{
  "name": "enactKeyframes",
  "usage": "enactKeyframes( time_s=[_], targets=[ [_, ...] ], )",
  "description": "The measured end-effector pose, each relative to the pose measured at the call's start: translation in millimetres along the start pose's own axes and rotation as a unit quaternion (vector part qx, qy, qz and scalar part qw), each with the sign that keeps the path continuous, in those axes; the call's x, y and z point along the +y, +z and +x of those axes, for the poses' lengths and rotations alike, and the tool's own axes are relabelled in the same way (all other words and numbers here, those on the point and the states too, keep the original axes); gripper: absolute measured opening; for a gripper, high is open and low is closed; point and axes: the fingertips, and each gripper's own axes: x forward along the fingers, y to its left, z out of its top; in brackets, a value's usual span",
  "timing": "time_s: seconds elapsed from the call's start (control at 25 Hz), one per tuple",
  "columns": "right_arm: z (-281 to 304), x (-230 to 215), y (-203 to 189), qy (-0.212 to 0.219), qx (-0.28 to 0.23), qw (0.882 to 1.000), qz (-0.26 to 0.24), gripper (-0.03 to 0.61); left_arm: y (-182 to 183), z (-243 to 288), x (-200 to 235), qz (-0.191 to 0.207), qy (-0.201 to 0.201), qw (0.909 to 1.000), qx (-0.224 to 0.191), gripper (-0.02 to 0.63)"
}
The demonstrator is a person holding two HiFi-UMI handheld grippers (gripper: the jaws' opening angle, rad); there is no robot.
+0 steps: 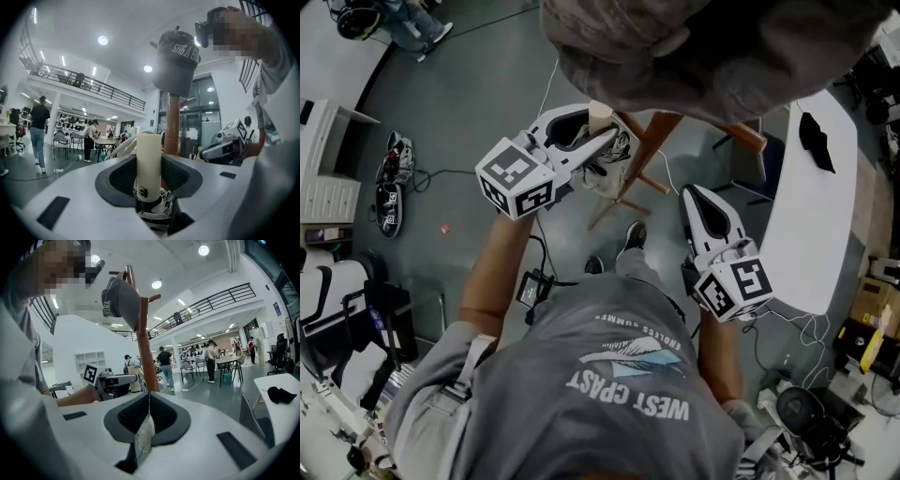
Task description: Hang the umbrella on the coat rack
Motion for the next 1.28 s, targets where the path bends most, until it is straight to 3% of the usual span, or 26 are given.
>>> enactKeyframes(
  time_s=[0.44, 1.12, 1.28],
  targets=[
    [2.3, -5.8, -6.0, 0.008, 0.008, 1.000, 0.007, 0.031, -12.4, 21.4, -15.1, 0.001, -0.037, 0.9987, 0.035, 0.173],
    [1.6, -4.6, -22.0, 0.006, 0.027, 1.000, 0.012, 0.031, -44.6, 0.5, -26.9, -0.043, -0.009, 0.9988, 0.021, 0.173],
    [0.5, -0.8, -24.3, 0.007, 0.030, 0.999, 0.011, 0.031, -47.0, -12.6, -18.6, -0.074, 0.000, 0.9972, 0.005, 0.173]
  ],
)
